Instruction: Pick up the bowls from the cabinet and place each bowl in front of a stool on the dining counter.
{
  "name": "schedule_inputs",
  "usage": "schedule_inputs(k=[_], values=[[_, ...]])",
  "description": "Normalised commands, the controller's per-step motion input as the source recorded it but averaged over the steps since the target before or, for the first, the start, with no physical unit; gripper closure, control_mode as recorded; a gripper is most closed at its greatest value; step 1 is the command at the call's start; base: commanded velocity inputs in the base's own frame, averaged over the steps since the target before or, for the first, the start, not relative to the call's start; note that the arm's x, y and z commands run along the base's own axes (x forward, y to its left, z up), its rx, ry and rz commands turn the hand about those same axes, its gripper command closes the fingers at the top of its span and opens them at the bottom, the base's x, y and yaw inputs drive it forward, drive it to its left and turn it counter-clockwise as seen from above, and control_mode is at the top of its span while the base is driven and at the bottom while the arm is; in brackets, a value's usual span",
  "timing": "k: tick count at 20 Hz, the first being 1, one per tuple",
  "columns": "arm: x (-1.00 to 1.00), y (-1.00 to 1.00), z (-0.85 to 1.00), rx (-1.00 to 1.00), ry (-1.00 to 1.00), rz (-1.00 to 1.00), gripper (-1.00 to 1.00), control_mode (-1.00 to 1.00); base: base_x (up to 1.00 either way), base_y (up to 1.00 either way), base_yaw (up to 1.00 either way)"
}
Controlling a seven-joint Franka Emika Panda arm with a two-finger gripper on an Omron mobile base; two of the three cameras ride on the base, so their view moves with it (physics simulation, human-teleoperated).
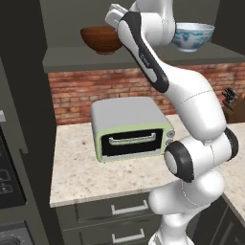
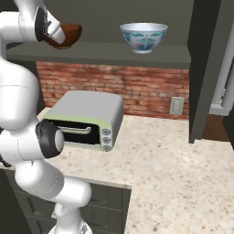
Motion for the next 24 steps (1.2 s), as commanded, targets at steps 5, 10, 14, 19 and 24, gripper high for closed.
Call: schedule_inputs(k=[5, 10, 14, 19, 24], values=[[0.46, 0.01, -0.02, -0.02, 0.03, 0.0, -1.0, -1.0, 0.0, 0.0, 0.0], [0.5, 0.0, -0.1, -0.01, 0.03, 0.0, -1.0, -1.0, 0.0, 0.0, 0.0], [0.53, 0.0, -0.08, 0.0, 0.0, 0.0, -1.0, -1.0, 0.0, 0.0, 0.0], [0.5, 0.0, -0.08, -0.01, 0.0, 0.0, -1.0, -1.0, 0.0, 0.0, 0.0], [0.36, 0.02, -0.09, -0.01, 0.0, 0.0, -1.0, -1.0, 0.0, 0.0, 0.0]])
